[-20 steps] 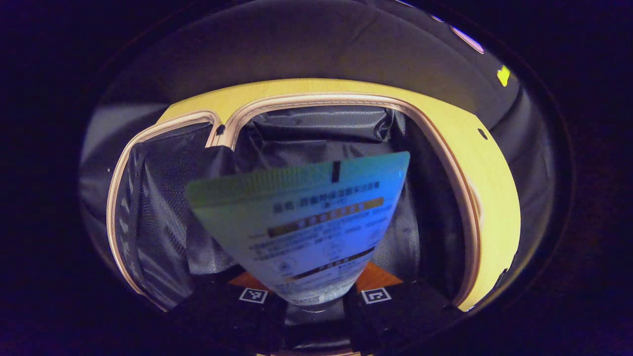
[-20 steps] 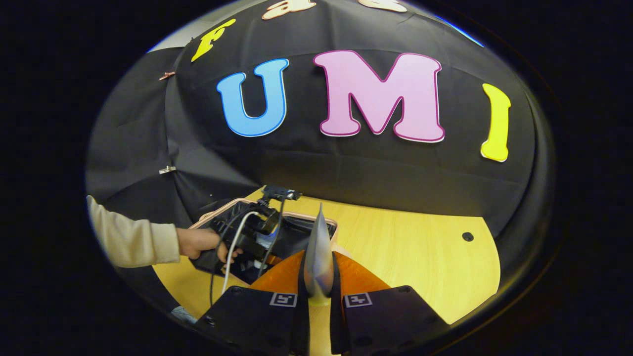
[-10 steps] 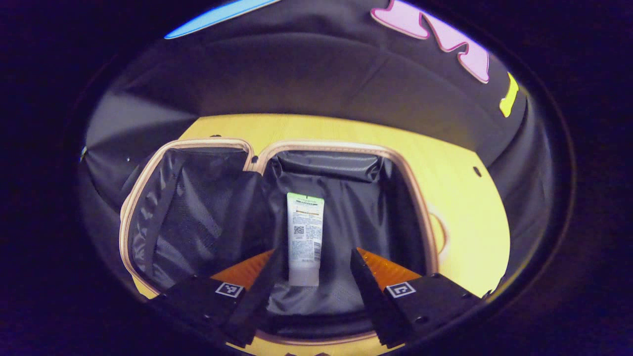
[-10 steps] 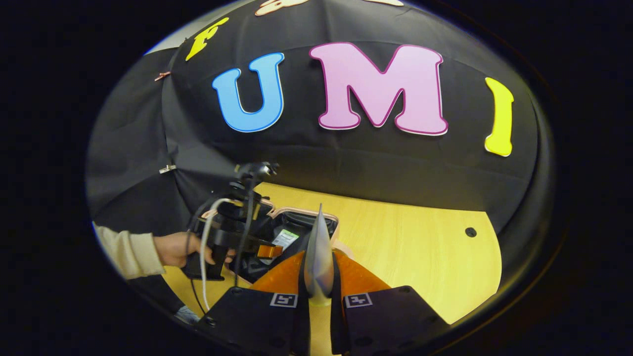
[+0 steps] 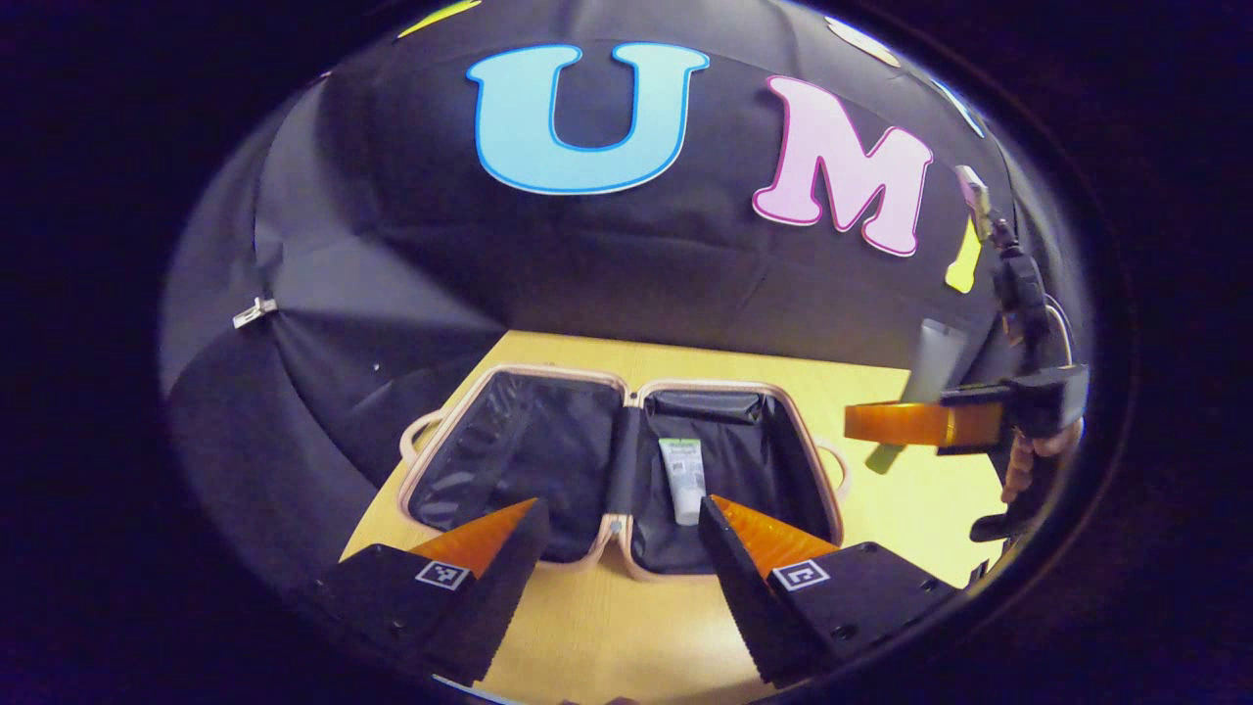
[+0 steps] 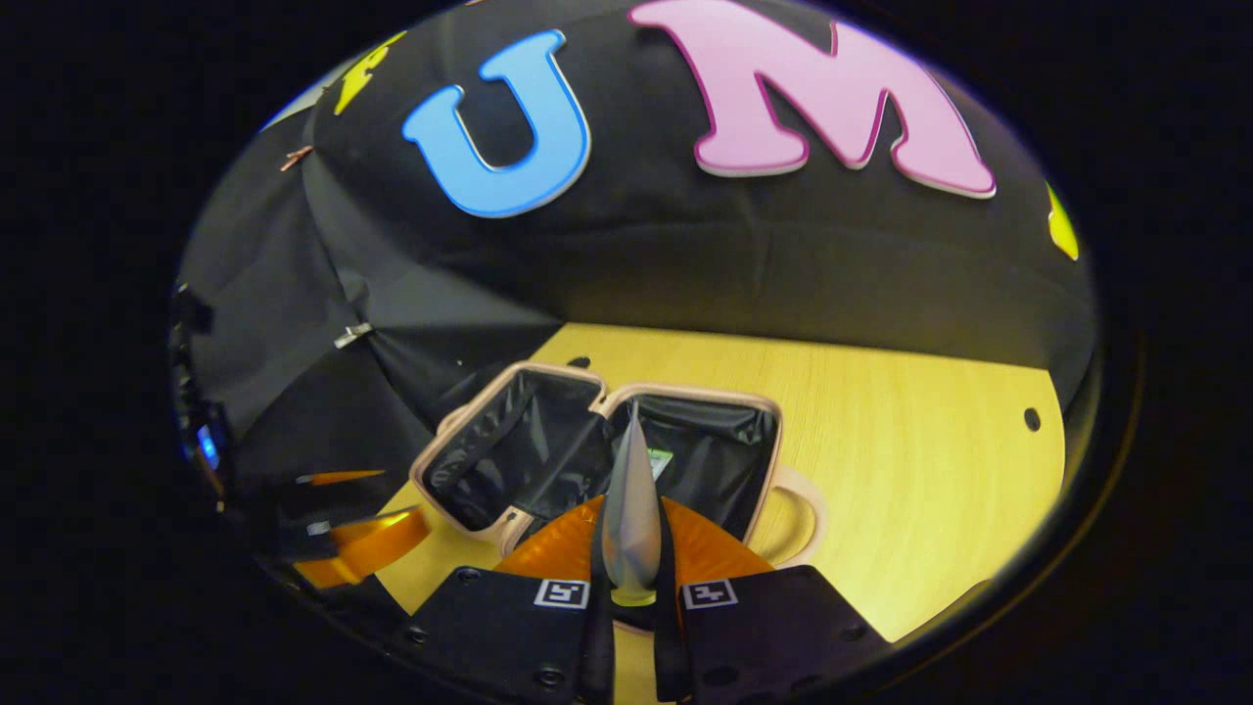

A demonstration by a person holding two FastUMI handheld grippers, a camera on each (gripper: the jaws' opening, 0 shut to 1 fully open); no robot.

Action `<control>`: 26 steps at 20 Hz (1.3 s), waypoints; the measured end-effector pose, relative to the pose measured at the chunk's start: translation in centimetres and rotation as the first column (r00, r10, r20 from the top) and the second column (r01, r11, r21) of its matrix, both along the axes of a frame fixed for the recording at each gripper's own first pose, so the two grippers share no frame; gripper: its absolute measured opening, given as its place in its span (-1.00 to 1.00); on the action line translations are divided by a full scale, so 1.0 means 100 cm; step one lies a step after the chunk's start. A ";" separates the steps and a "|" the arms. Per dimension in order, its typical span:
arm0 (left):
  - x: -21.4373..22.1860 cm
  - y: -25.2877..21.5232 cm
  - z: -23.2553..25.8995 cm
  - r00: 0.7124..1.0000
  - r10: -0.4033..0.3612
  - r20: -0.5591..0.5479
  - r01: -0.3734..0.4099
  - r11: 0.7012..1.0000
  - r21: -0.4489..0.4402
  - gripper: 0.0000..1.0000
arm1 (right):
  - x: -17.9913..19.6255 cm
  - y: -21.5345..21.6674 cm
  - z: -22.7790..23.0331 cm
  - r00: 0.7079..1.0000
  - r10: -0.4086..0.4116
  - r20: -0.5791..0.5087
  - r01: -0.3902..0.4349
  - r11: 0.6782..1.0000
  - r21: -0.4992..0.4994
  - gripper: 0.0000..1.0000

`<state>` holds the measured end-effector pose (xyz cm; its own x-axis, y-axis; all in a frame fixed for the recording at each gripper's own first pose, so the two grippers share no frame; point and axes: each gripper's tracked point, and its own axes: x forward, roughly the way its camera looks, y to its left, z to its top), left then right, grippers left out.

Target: First open the suitcase, pack the skin care products into it, and then close the suitcase.

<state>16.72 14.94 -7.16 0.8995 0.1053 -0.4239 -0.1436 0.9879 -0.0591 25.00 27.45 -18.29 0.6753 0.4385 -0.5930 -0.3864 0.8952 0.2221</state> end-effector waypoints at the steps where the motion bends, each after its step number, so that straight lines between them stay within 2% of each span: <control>1: -0.011 0.000 -0.006 1.000 0.012 0.006 -0.012 0.999 -0.031 0.93 | 0.009 0.002 -0.020 1.000 -0.009 -0.030 0.008 0.999 -0.038 -0.61; 3: -0.033 -0.006 -0.017 1.000 0.019 -0.006 -0.019 0.997 -0.071 0.94 | 0.024 0.005 -0.056 0.997 -0.022 -0.069 0.013 0.993 -0.117 -0.61; 7: -0.069 -0.012 -0.029 0.999 0.024 -0.020 -0.025 0.997 -0.071 0.93 | 0.036 0.008 -0.110 0.980 -0.077 -0.182 0.037 0.976 -0.214 -0.61; 9: -0.087 -0.012 -0.033 0.999 0.041 -0.025 -0.043 0.995 -0.090 0.93 | 0.038 0.006 -0.129 0.962 -0.125 -0.243 0.067 0.970 -0.234 -0.60; 12: -0.109 -0.013 -0.038 0.996 0.079 -0.029 -0.082 0.987 -0.138 0.93 | 0.050 0.006 -0.137 0.947 -0.182 -0.265 0.118 0.963 -0.240 -0.60; 13: -0.115 -0.012 -0.041 0.995 0.090 -0.032 -0.094 0.984 -0.151 0.93 | 0.050 0.007 -0.143 0.933 -0.204 -0.295 0.133 0.961 -0.242 -0.60; 14: -0.121 -0.012 -0.045 0.995 0.096 -0.040 -0.101 0.982 -0.159 0.93 | 0.047 0.007 -0.145 0.917 -0.228 -0.328 0.150 0.957 -0.247 -0.72; 15: -0.127 -0.010 -0.048 0.994 0.103 -0.045 -0.109 0.981 -0.161 0.93 | 0.048 0.008 -0.145 0.904 -0.254 -0.344 0.176 0.954 -0.242 -0.55; 17: -0.136 -0.001 -0.049 0.991 0.131 -0.040 -0.136 0.978 -0.158 0.94 | 0.055 0.008 -0.138 0.906 -0.279 -0.319 0.209 0.949 -0.234 -0.47; 18: -0.140 0.003 -0.050 0.989 0.141 -0.039 -0.146 0.975 -0.166 0.94 | 0.057 0.010 -0.133 0.915 -0.273 -0.295 0.208 0.950 -0.234 -0.23; 19: -0.143 0.006 -0.050 0.987 0.155 -0.038 -0.159 0.971 -0.179 0.94 | 0.058 0.012 -0.132 0.924 -0.262 -0.279 0.198 0.951 -0.236 -0.65; 20: -0.143 0.010 -0.049 0.985 0.168 -0.035 -0.171 0.967 -0.190 0.93 | 0.056 0.009 -0.125 0.929 -0.260 -0.264 0.196 0.950 -0.244 -0.29; 21: -0.142 0.015 -0.050 0.983 0.183 -0.029 -0.186 0.964 -0.192 0.94 | 0.056 0.010 -0.119 0.935 -0.252 -0.251 0.194 0.952 -0.236 -0.41; 24: -0.132 0.045 -0.039 0.976 0.216 0.014 -0.212 0.968 -0.131 0.94 | 0.061 0.006 -0.080 0.971 -0.206 -0.124 0.179 0.964 -0.196 0.92; 25: -0.125 0.059 -0.035 0.974 0.225 0.024 -0.221 0.970 -0.101 0.94 | 0.062 0.003 -0.066 0.979 -0.191 -0.076 0.173 0.965 -0.196 0.76; 26: -0.116 0.073 -0.028 0.971 0.238 0.035 -0.234 0.968 -0.088 0.94 | 0.061 0.000 -0.053 0.983 -0.177 -0.044 0.165 0.968 -0.189 0.76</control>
<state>5.11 22.22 -10.00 0.8715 0.2835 -0.4001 -0.3677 0.9176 -0.1509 31.08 27.47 -23.56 0.6916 0.1994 -0.6942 -0.2151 0.9744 0.0657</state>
